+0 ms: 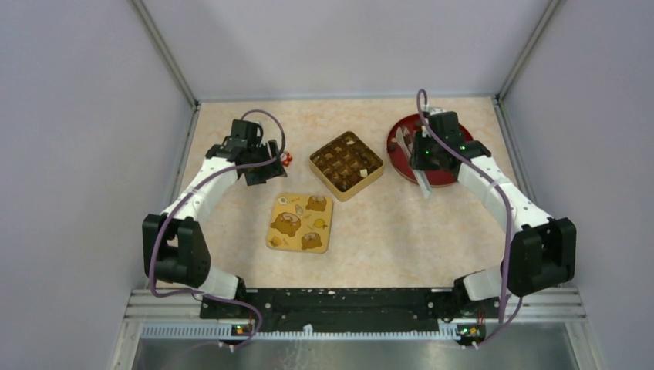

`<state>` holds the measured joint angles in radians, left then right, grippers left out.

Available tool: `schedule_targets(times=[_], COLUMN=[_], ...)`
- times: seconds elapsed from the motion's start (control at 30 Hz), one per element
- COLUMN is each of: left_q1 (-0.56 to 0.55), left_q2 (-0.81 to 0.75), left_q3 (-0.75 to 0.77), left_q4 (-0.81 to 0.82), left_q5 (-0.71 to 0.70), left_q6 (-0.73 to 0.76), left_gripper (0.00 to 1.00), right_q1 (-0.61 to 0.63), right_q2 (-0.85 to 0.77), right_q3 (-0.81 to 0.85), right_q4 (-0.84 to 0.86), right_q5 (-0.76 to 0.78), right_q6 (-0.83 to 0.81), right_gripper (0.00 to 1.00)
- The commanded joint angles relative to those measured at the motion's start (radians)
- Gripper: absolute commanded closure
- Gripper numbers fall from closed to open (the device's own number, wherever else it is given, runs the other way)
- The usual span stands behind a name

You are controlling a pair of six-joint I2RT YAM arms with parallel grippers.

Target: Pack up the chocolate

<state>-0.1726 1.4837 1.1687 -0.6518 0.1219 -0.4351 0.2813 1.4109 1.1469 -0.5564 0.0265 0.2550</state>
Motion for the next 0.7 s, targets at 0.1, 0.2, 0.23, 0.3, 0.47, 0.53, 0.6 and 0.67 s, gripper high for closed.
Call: schedule_targets(times=[0.1, 0.2, 0.23, 0.3, 0.47, 0.53, 0.6, 0.67], left_q1=[0.008, 0.017, 0.021, 0.030, 0.043, 0.045, 0.045, 0.047], left_q2=[-0.007, -0.024, -0.035, -0.059, -0.078, -0.075, -0.076, -0.076], left_q3=[0.006, 0.002, -0.003, -0.015, -0.030, -0.034, -0.041, -0.044], left_q4=[0.001, -0.001, 0.003, 0.012, 0.015, 0.011, 0.013, 0.018], left_q5=[-0.035, -0.060, -0.069, -0.079, -0.073, -0.073, -0.071, -0.064], left_q6=[-0.013, -0.024, -0.027, -0.030, -0.021, -0.018, -0.016, -0.014], left_gripper=[0.26, 0.26, 0.27, 0.26, 0.26, 0.26, 0.26, 0.26], right_q1=[0.213, 0.300, 0.323, 0.363, 0.448, 0.464, 0.471, 0.474], right_q2=[0.019, 0.075, 0.099, 0.153, 0.246, 0.263, 0.273, 0.278], right_q3=[0.258, 0.310, 0.324, 0.352, 0.374, 0.370, 0.360, 0.352], right_q4=[-0.054, -0.047, -0.048, -0.057, -0.062, -0.063, -0.061, -0.066], right_q5=[0.027, 0.013, 0.008, -0.017, -0.021, -0.022, -0.021, -0.022], right_q6=[-0.015, -0.013, -0.015, -0.017, -0.021, -0.020, -0.021, -0.021], right_gripper=[0.85, 0.85, 0.85, 0.85, 0.85, 0.85, 0.85, 0.85])
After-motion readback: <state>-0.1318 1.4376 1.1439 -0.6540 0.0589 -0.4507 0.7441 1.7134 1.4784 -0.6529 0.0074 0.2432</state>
